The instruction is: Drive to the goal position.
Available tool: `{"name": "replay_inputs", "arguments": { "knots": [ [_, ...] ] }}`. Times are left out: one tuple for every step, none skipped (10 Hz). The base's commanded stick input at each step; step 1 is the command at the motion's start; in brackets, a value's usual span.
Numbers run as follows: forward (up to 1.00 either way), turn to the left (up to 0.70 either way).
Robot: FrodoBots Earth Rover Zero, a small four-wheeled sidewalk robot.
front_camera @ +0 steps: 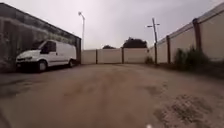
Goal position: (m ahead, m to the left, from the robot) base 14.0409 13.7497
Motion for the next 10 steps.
{"name": "replay_inputs", "arguments": {
  "knots": [
    [0.85, 0.05],
    [0.85, 0.05],
    [0.85, 0.05],
    [0.85, 0.05],
    [0.85, 0.05],
    [0.85, 0.05],
    [0.85, 0.05],
    [0.85, 0.05],
    [0.85, 0.05],
    [0.85, 0.05]
  ]
}}
